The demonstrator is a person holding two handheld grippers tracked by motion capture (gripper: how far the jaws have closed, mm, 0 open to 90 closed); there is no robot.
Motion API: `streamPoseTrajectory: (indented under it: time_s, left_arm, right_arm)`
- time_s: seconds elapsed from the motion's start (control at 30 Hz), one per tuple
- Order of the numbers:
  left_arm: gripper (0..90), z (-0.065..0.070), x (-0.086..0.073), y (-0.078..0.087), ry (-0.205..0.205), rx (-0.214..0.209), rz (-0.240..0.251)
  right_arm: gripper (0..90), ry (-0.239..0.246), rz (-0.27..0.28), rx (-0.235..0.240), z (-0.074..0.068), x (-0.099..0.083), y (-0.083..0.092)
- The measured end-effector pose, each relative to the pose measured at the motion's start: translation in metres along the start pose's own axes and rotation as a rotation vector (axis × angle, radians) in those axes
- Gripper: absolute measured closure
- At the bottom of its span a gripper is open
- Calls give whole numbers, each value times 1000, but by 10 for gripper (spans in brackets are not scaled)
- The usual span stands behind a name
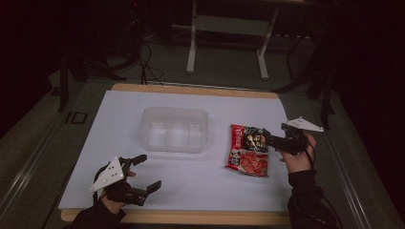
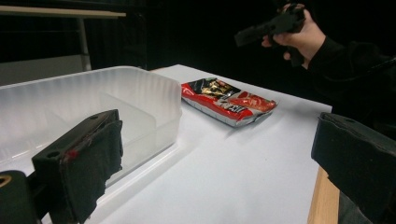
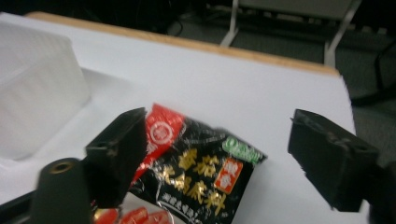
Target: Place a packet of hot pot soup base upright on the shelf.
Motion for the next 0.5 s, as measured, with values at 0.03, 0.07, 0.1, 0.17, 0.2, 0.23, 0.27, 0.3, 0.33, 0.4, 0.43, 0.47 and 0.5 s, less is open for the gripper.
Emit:
streamPoseTrajectory:
  time_s: [0.03,0.07,0.1,0.17,0.2,0.23,0.27,0.3,0.33,0.4,0.43,0.47,0.5]
  left_arm:
    - [21,0,0,0,0,0,0]
    - [20,0,0,0,0,0,0]
    - [20,0,0,0,0,0,-1]
    - [20,0,0,0,0,0,0]
    - [20,0,0,0,-1,-1,-1]
    - [20,0,0,-1,-1,0,-1]
    - [20,0,-1,-1,-1,0,-2]
    - [21,0,-1,-1,-1,0,-2]
    - [20,0,-1,-1,-1,0,-3]
    - [21,0,-1,-1,0,-1,-4]
    - [21,0,-1,-1,1,-2,-5]
    - [20,0,-1,-1,1,-2,-5]
    - [20,0,-1,-1,1,-2,-6]
  right_arm:
    - [213,-12,-20,-4,2,-4,-4]
    - [213,-12,-20,-4,2,-4,-4]
    - [234,-20,-46,3,3,-9,-11]
    - [256,-28,-67,-1,5,-13,-18]
    - [258,-31,-76,-2,6,-15,-21]
    - [272,-35,-80,-7,6,-16,-24]
    - [276,-37,-90,-8,8,-18,-27]
    - [276,-37,-90,-8,8,-18,-27]
    - [309,-48,-105,-8,10,-21,-34]
    - [315,-53,-121,-11,12,-24,-39]
    - [330,-55,-128,-16,13,-25,-42]
    - [330,-55,-128,-16,13,-25,-42]
    - [345,-57,-145,-21,15,-29,-48]
Point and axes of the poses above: each handheld gripper's, and its own axes: y roughly backward along the jaws, x roughly out of its top, z roughly to its right, the point moved 10 cm from there along -y, roughly forward along the jaws, and after that the axes turned 12 degrees about -z, right-handed, at the moved point
